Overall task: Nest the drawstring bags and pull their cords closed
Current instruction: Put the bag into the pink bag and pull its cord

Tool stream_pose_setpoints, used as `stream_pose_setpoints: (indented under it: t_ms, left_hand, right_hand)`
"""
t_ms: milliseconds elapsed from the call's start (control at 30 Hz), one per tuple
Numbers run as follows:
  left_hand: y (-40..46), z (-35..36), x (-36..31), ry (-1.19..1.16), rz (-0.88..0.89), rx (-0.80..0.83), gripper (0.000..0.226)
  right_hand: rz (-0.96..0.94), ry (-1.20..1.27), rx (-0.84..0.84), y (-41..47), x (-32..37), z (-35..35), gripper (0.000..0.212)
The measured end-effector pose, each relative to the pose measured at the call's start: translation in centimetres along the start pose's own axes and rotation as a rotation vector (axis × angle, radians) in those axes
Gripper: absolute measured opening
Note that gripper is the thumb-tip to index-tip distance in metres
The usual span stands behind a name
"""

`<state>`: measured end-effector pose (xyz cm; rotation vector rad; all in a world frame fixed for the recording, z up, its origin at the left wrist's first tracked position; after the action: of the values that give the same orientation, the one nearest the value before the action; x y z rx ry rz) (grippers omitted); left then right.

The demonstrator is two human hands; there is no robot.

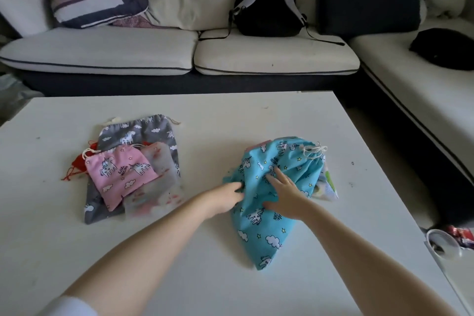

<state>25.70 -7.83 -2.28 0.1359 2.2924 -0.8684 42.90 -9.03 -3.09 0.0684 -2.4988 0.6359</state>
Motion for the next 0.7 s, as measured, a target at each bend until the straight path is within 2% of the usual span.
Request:
stream_pose_setpoints:
  t_ms: [200,267,333,433,567,700]
  left_hand:
    - [1.7,0.3,-0.1,-0.182,0.082,0.064,0.038]
    - [1.7,-0.9,0.9,-0.187,0.102,0.028,0.039]
    - [1.8,-2.8,3.2,-0.092,0.051,-0.122,0.04]
    - [1.0,-5.9,7.0,-0.075,0.022,-0.375,0.035]
    - [-1.5,-11.0,11.8,0.089,-0.075,-0.659,0.021]
    - [-2.9,-15.5,17.1,0.223,-0.181,-0.901,0.023]
  right_hand:
    - [0.055,-0.069,0.006,2.1,0.5,-0.8,0.079]
    - [0.055,-0.083,-0.006,2.5,1.8,-1.5,0.061]
    - [0.027,-0.027,-0.12,2.8,4.3,-2.1,0.036]
    - [-0.053,0.046,-0.253,3.0,8.6,-1.6,0.03]
    - [-0.142,0.17,-0.235,4.3,13.3,0.8,0.024]
    - [-0.157,0.143,-0.167,6.1,16.5,2.6,0.025]
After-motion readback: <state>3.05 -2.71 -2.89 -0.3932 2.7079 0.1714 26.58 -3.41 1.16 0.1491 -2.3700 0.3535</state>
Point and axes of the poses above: each hand's wrist, its own y-axis towards the middle knuckle, its own z-axis out of the palm, x = y × z, the point moved 2 cm from there along y, towards the middle knuckle, and after that the axes turned 7 degrees about y, right-handed, at the moved point
